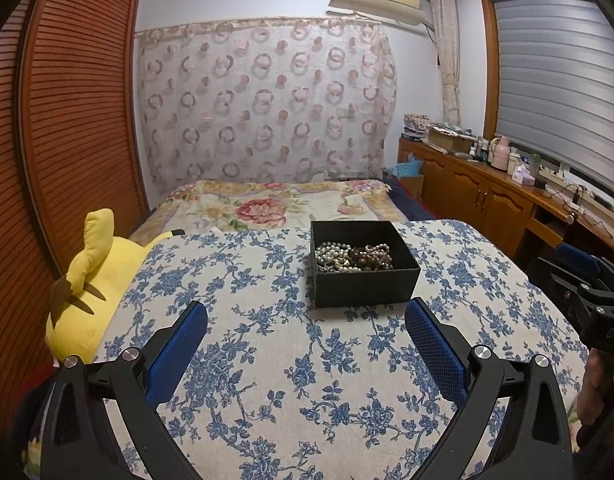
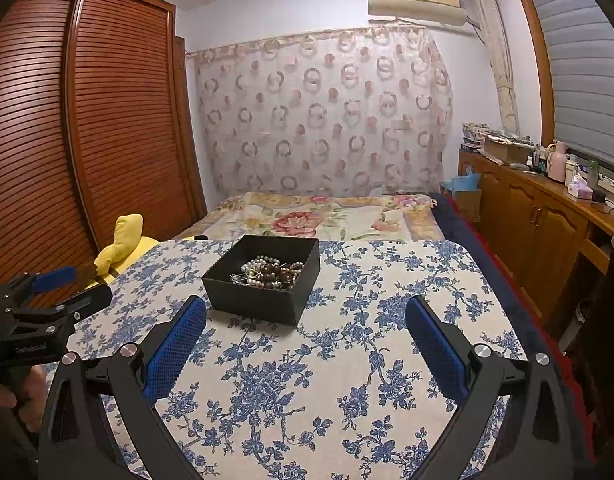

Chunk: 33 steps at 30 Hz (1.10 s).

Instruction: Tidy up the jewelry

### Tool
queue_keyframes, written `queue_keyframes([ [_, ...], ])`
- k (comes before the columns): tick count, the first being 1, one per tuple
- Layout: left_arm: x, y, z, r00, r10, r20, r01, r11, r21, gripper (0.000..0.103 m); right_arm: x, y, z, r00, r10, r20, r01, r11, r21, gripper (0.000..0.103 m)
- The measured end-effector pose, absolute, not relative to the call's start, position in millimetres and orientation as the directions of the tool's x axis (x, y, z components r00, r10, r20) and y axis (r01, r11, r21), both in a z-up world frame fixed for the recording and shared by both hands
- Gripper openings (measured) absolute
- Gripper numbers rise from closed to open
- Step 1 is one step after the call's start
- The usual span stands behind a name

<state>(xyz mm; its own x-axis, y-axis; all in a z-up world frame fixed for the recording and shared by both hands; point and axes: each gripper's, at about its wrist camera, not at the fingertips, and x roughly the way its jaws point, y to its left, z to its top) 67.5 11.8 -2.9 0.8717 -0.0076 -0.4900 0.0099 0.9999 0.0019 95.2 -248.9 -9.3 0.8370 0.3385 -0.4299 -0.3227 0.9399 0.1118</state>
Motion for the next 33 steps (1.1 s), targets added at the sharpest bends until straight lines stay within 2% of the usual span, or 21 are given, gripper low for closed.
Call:
queue_keyframes([
  [33,62.0,1.6,-0.8,0.877,-0.013,-0.481,0.013,1.0,-0.003,0.095,95.6,-251.4,-10.6,0.839,0.335,-0.429,-0.319,0.941,0.112,0.1],
])
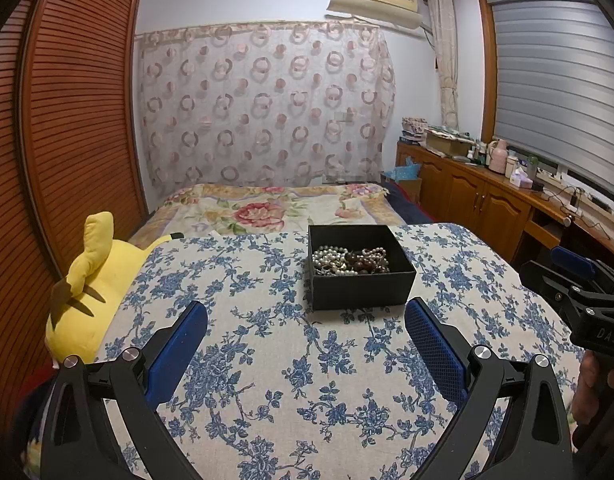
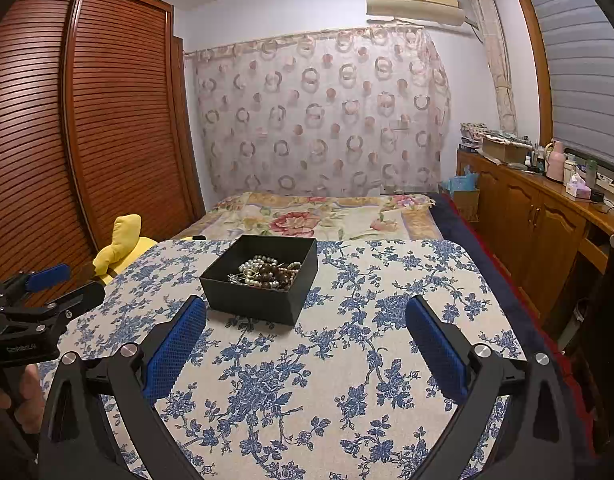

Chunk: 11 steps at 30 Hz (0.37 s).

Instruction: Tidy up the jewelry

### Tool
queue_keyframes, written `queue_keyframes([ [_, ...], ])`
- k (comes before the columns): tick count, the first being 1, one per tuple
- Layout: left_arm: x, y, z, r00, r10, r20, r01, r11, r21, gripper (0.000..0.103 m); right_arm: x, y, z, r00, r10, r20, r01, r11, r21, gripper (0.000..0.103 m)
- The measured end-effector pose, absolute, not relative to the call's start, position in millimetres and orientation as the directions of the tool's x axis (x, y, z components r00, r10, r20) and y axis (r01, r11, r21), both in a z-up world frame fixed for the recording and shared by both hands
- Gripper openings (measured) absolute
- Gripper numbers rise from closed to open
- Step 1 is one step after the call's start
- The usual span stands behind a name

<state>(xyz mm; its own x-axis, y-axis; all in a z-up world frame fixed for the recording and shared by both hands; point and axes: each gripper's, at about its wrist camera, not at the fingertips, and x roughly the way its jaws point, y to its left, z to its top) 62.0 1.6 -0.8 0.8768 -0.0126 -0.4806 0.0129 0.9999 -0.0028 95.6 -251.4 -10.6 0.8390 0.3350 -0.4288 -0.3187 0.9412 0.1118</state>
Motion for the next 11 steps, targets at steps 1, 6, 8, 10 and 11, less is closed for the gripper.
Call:
queue_keyframes([
  [1,61.3,1.9,-0.4,0.877,-0.011,-0.48,0.012,1.0,-0.001,0.095,95.6,-252.3,-10.5,0.839,0.335,-0.428,-0.318,0.941,0.112,0.1],
  [6,61.4,2.2,-0.6,0.877,-0.011,-0.48,0.012,1.0,-0.002,0.095,95.5,-252.1,-10.7,0.838,0.336,-0.429,-0.32,0.941,0.112,0.1],
  [8,61.4,1.9,-0.7,0.877,-0.011,-0.481,0.012,1.0,-0.001,0.095,95.4,-252.1,-10.6,0.839,0.335,-0.428,-0.319,0.941,0.112,0.1],
  [10,61.2,1.7,-0.5,0.877,-0.012,-0.48,0.013,1.0,-0.002,0.095,95.6,-252.3,-10.8,0.84,0.335,-0.428,-0.318,0.941,0.113,0.1],
  [11,61.2,2.5,-0.5,0.878,-0.014,-0.479,0.014,1.0,-0.003,0.095,95.3,-251.9,-10.7,0.84,0.334,-0.428,-0.318,0.942,0.112,0.1],
])
